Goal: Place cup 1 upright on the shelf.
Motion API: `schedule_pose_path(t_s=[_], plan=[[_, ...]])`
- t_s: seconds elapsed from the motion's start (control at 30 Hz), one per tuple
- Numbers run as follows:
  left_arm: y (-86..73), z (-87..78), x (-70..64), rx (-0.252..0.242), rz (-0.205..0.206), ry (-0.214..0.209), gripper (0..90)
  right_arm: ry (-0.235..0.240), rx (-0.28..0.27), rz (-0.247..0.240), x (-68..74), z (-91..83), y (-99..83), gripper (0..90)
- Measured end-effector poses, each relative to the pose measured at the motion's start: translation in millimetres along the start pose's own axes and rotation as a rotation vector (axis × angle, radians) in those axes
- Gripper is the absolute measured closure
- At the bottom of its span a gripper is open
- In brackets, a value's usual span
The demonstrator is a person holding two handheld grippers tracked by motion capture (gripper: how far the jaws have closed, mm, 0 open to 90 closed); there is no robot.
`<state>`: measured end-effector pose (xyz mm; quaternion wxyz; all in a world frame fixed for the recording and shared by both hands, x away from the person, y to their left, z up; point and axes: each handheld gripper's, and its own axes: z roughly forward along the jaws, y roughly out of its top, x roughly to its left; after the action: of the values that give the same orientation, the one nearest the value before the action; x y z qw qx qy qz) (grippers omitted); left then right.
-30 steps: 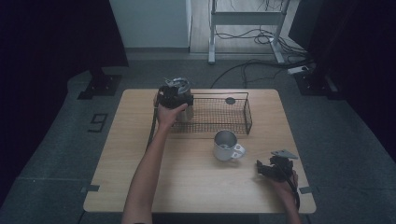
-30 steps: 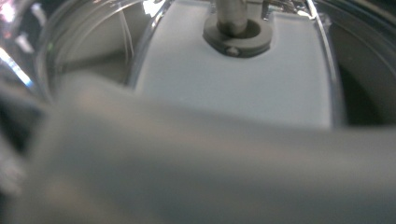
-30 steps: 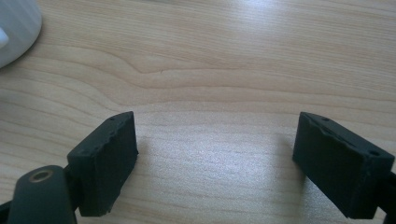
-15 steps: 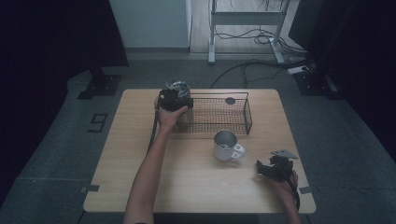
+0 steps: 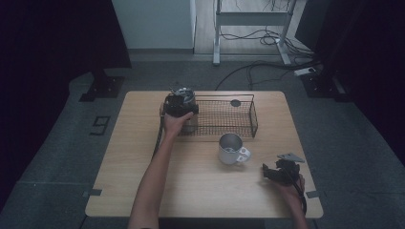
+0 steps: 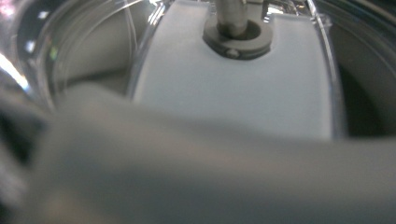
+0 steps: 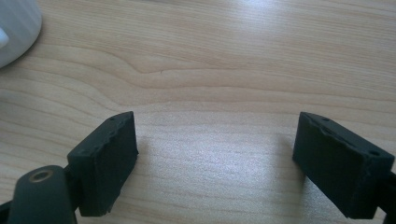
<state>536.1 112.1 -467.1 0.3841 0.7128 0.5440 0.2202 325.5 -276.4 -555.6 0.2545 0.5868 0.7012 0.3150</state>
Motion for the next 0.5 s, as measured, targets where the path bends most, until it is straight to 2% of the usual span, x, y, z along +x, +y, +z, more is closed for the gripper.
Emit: schedule_pose_path(t_s=[0.37, 0.5], plan=[[-7.5, -1.7, -7.7, -0.016, 0.021, 0.027, 3.7, 0.0, 0.0, 0.0, 0.0, 0.0, 0.0, 13.3], [-11.7, -3.9, -12.7, -0.018, 0.049, 0.041, 3.6, 0.0, 0.0, 0.0, 0.0, 0.0, 0.0, 13.3]])
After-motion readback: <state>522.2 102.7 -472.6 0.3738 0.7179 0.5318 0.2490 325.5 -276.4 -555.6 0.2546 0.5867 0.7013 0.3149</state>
